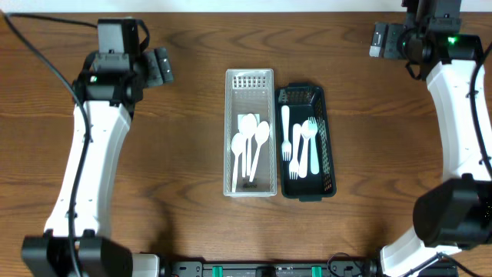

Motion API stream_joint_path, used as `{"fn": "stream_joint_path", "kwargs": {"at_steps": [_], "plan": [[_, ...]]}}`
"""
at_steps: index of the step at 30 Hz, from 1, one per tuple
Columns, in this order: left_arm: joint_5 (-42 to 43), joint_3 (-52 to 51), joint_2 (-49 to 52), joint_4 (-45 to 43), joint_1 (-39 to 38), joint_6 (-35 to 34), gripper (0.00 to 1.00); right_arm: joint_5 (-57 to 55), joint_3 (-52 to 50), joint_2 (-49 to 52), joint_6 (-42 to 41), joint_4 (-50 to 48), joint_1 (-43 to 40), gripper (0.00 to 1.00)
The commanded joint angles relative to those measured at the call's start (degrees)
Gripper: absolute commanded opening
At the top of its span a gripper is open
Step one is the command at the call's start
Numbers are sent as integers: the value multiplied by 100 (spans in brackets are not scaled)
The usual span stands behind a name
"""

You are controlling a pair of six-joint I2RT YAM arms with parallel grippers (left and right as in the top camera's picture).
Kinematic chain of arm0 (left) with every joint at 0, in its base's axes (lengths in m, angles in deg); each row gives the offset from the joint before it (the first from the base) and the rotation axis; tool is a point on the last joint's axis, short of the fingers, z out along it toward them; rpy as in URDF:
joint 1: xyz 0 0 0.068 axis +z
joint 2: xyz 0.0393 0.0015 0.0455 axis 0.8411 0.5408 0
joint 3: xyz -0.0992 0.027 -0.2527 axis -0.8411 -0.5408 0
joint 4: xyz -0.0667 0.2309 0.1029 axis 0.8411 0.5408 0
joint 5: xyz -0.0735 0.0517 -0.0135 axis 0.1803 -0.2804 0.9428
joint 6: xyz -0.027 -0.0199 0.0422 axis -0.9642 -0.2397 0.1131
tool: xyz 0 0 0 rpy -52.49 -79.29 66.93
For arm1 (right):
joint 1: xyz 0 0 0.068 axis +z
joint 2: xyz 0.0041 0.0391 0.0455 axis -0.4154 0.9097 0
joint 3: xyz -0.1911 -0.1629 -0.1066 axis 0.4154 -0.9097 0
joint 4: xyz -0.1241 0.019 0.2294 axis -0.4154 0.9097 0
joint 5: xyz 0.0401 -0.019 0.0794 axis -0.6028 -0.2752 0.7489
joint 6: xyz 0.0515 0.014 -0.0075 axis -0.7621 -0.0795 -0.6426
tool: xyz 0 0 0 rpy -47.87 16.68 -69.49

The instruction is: Pack container

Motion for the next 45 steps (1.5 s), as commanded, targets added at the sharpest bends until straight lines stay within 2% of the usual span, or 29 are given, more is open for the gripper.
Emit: {"fn": "stream_joint_path", "kwargs": {"at_steps": [1,10,15,19,22,26,38,45], "plan": [[-308,-584,-774,-221,48,96,98,-24,-529,-870,136,-192,4,99],[-341,-3762,-3860,-1873,-33,127,98,-48,-4105,-3882,133,-1847,236,99],[-343,-5233,-5539,-2297,-33,337,98,-271,-5945,-5333,136,-2903,367,99],[-343,-6083,-6343,-2726,-33,337,98,-922,-7060,-5576,133,-4444,278,99],[-343,-6363,-6526,-2889,-33,337,98,-973,-7536,-5403,133,-5241,210,99],[-341,-6393,-6465,-2791,-33,334,98,-966,-7794,-5007,131,-5027,197,99],[-341,-6393,-6363,-2789,-33,334,98,-966,-7853,-4048,131,-2951,197,99],[-341,-6393,-6363,-2789,-33,334,98,-949,-7860,-3971,129,-2640,190,99]]}}
